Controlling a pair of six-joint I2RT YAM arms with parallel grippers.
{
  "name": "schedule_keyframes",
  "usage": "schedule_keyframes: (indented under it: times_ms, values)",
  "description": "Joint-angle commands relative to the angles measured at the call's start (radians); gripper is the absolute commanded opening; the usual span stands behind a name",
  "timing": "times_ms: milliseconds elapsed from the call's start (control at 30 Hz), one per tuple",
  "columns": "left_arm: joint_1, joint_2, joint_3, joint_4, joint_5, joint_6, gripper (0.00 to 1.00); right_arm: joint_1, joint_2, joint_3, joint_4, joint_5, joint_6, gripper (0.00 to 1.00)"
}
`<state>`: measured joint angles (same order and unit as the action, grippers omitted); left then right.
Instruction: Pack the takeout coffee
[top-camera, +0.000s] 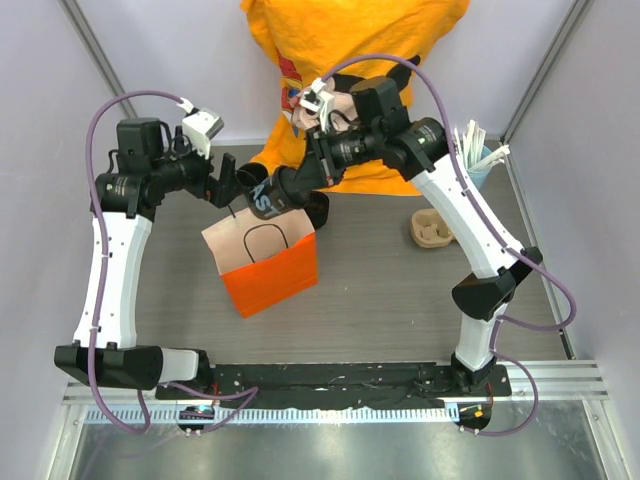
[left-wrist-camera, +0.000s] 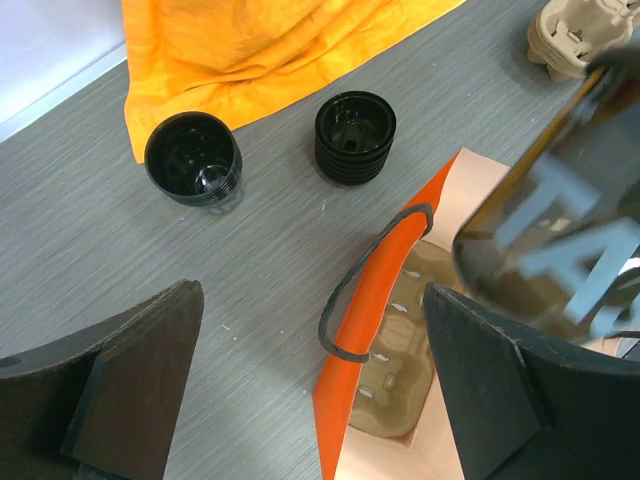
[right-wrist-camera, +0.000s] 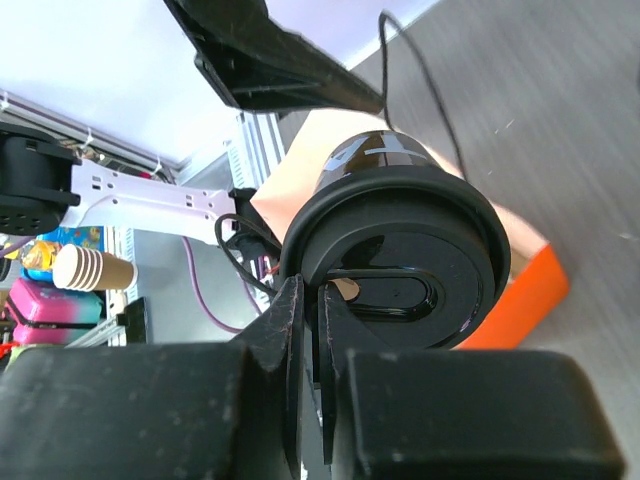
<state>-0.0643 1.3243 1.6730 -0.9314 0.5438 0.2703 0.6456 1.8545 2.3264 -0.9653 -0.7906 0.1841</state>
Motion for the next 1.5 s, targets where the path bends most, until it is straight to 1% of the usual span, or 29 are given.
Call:
schedule_keyframes:
  times_ms: [0,100,200,267,333,467,600,667,700,867,900,1067,1233,1333,1467]
  values:
    - [-0.012,0.001,0.002,0.043,0.028,0.009,0.94,0.067,-0.038,-0.036,0.031,0.118,0.041,0.01]
    - [-0.022,0.001,-0.012,0.042,0.033,0.007,0.88,0.103,-0.041,-0.065,0.027,0.174,0.031,0.01]
    - [-0.037,0.003,-0.027,0.042,0.03,0.007,0.79,0.108,-0.026,-0.075,0.03,0.186,0.031,0.01]
    - [-0.045,0.006,-0.036,0.045,0.033,0.003,0.72,0.108,-0.011,-0.073,0.03,0.203,0.028,0.01]
    - [-0.057,0.007,-0.042,0.049,0.031,-0.006,0.61,0.108,-0.002,-0.075,0.03,0.214,0.022,0.01]
    - [-0.077,0.013,-0.042,0.055,0.019,-0.016,0.58,0.106,0.023,-0.071,0.025,0.255,0.012,0.01]
    - [-0.083,0.019,-0.039,0.066,0.016,-0.034,0.55,0.104,0.041,-0.079,0.023,0.263,0.012,0.01]
    - [-0.088,0.021,-0.039,0.069,0.015,-0.043,0.5,0.106,0.048,-0.081,0.023,0.295,0.015,0.01]
    - [-0.089,0.023,-0.038,0.069,0.013,-0.046,0.46,0.104,0.051,-0.079,0.023,0.309,0.015,0.01]
    - [-0.107,0.03,-0.029,0.071,0.018,-0.06,0.36,0.108,0.037,-0.09,0.011,0.401,-0.001,0.01]
    - [-0.109,0.036,-0.021,0.069,0.019,-0.065,0.31,0.108,0.031,-0.088,0.001,0.431,-0.009,0.01]
    - [-0.147,0.065,0.005,0.074,0.039,-0.111,0.29,0.109,0.0,-0.117,-0.036,0.519,-0.051,0.01]
    - [-0.196,0.121,0.066,0.078,0.057,-0.167,0.26,0.108,-0.047,-0.145,-0.056,0.605,-0.087,0.01]
    - [-0.224,0.145,0.106,0.086,0.085,-0.213,0.24,0.106,-0.069,-0.151,-0.064,0.633,-0.103,0.01]
    - [-0.235,0.183,0.14,0.103,0.139,-0.264,0.22,0.092,-0.109,-0.16,-0.076,0.639,-0.117,0.01]
